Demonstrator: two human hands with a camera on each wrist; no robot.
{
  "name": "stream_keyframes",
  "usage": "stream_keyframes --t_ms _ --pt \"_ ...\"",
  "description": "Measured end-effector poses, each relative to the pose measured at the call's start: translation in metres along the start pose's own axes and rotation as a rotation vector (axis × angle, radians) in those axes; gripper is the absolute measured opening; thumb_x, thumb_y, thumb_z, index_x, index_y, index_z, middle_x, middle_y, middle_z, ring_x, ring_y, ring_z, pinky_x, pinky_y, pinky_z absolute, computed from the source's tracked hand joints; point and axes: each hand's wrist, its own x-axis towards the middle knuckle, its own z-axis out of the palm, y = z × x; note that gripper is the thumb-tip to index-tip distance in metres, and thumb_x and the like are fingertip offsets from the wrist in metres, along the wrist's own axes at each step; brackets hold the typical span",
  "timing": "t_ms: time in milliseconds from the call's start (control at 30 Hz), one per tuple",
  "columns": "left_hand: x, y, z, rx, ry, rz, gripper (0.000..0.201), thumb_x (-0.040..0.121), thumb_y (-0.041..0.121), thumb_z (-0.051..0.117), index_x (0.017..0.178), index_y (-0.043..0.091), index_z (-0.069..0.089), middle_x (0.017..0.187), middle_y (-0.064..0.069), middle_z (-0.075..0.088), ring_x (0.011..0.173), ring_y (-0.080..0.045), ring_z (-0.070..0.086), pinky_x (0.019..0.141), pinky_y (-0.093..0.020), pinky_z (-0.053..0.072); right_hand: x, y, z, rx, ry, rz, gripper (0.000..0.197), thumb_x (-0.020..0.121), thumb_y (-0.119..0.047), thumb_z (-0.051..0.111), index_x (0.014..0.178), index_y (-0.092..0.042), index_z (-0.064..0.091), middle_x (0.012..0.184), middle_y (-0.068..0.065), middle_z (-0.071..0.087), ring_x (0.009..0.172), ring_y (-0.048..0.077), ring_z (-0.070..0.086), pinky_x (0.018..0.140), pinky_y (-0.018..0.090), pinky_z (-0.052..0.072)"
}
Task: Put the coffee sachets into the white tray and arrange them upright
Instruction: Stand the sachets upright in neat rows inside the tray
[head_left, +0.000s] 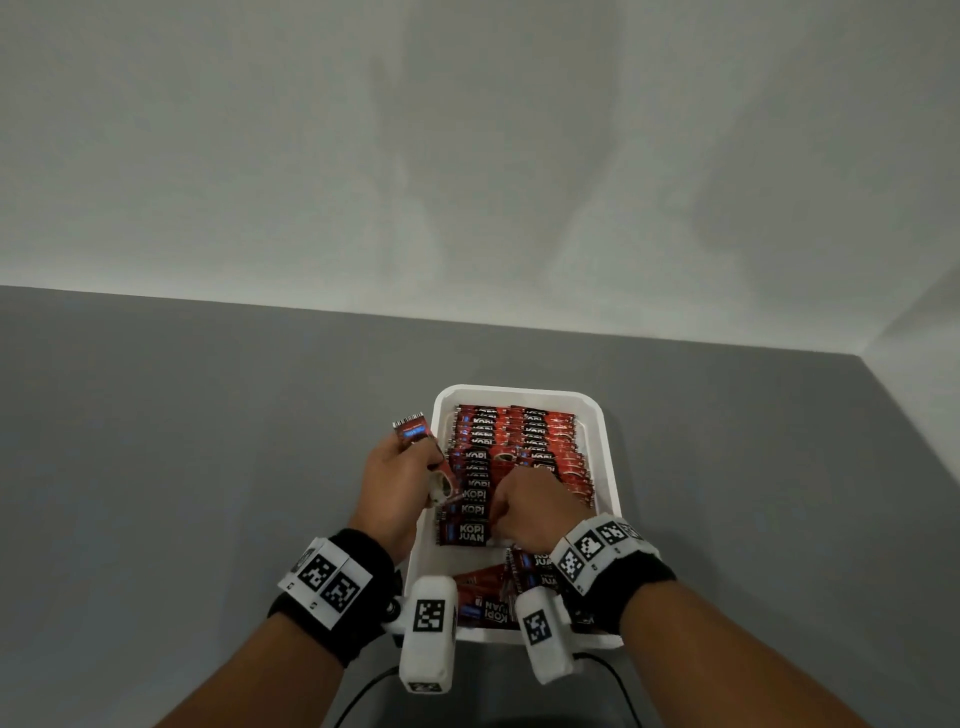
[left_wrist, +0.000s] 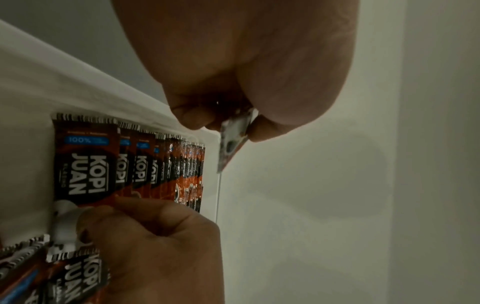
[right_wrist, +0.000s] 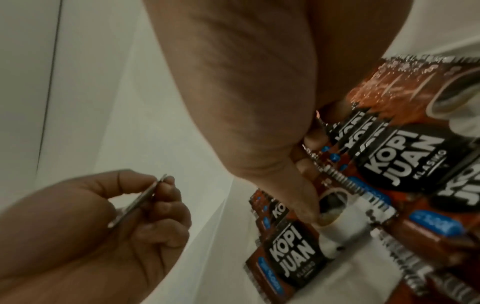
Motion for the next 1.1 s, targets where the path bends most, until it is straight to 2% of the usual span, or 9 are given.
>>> stream_keyframes --t_ms 100,267,400,500,633,767,933,1033,1100 --pt "-0.003 -0.001 -0.001 0.052 -0.057 0.029 0.024 0.086 -0.011 0.051 0.077 0.01 0.058 0.058 0.001 0.062 0.048 -0.011 0.057 0.043 -0.022 0.042 0.005 -0.001 0.005 -0.107 0.03 -0.013 0.014 0.082 -0.011 0.071 0.094 -0.009 0.078 0.096 0.005 0.074 0.089 0.025 0.07 0.082 0.04 0.06" --pt "0.002 -0.009 -0.005 0.101 -0.059 0.043 0.026 0.076 -0.014 0.066 0.091 0.005 0.058 0.086 -0.023 0.071 0.066 -0.021 0.068 0.048 -0.023 0.048 -0.001 -0.001 0.0 -0.067 0.039 -0.037 0.015 0.087 -0.009 0.067 0.097 -0.012 0.079 0.1 0.003 0.074 0.092 0.022 0.069 0.084 0.033 0.058" --pt "0.003 -0.013 -0.006 0.109 -0.068 0.022 0.042 0.071 -0.014 0.078 0.093 0.012 0.053 0.081 -0.01 0.069 0.068 -0.021 0.065 0.054 -0.03 0.052 -0.015 0.006 -0.024 0.282 0.217 -0.006 0.022 0.091 -0.007 0.061 0.1 -0.019 0.077 0.093 -0.008 0.072 0.076 0.004 0.064 0.072 0.019 0.053" --pt "-0.002 -0.014 0.005 0.093 -0.151 -0.006 0.033 0.076 -0.013 0.076 0.093 0.008 0.057 0.082 -0.01 0.071 0.07 -0.023 0.068 0.057 -0.031 0.055 -0.032 0.004 -0.038 0.668 0.184 -0.046 0.027 0.089 -0.006 0.068 0.111 -0.019 0.074 0.097 -0.003 0.076 0.074 0.008 0.068 0.067 0.021 0.053" --pt "-0.005 -0.016 0.022 0.122 -0.258 0.012 0.019 0.087 -0.013 0.063 0.084 0.006 0.062 0.077 -0.005 0.072 0.067 -0.017 0.07 0.06 -0.027 0.056 -0.045 0.012 -0.042 0.479 0.309 -0.051 0.014 0.086 -0.014 0.076 0.096 -0.023 0.079 0.089 -0.012 0.074 0.082 -0.002 0.067 0.075 0.012 0.048" --pt "-0.002 -0.02 0.022 0.204 -0.25 0.036 0.019 0.086 -0.013 0.066 0.081 0.005 0.062 0.075 -0.007 0.07 0.063 -0.015 0.066 0.058 -0.026 0.055 -0.052 0.029 -0.043 0.403 0.286 0.01 0.017 0.085 -0.02 0.079 0.08 -0.035 0.073 0.083 -0.012 0.072 0.08 0.005 0.068 0.078 0.025 0.055" --pt "0.002 -0.028 0.019 0.301 -0.219 0.039 0.016 0.086 -0.007 0.068 0.083 0.008 0.063 0.078 -0.01 0.067 0.069 -0.022 0.061 0.067 -0.036 0.055 -0.052 0.033 -0.045 0.24 0.233 0.011 0.015 0.09 -0.016 0.072 0.084 -0.03 0.071 0.081 -0.017 0.065 0.076 -0.003 0.061 0.071 0.016 0.047" --pt "0.007 -0.03 0.009 0.448 -0.203 0.036 0.013 0.087 -0.001 0.063 0.082 0.011 0.064 0.072 -0.003 0.065 0.065 -0.019 0.058 0.068 -0.039 0.053 -0.047 0.042 -0.039 0.1 0.183 0.055 0.012 0.09 -0.017 0.069 0.087 -0.025 0.077 0.084 -0.018 0.064 0.08 0.001 0.059 0.077 0.02 0.047" --pt "0.004 -0.031 0.007 0.614 -0.271 0.026 0.012 0.087 0.002 0.06 0.084 0.011 0.066 0.073 -0.001 0.067 0.064 -0.016 0.06 0.064 -0.033 0.052 -0.042 0.044 -0.03 -0.004 0.158 0.064 0.011 0.089 -0.019 0.07 0.086 -0.025 0.079 0.087 -0.015 0.068 0.084 0.005 0.061 0.082 0.024 0.051"
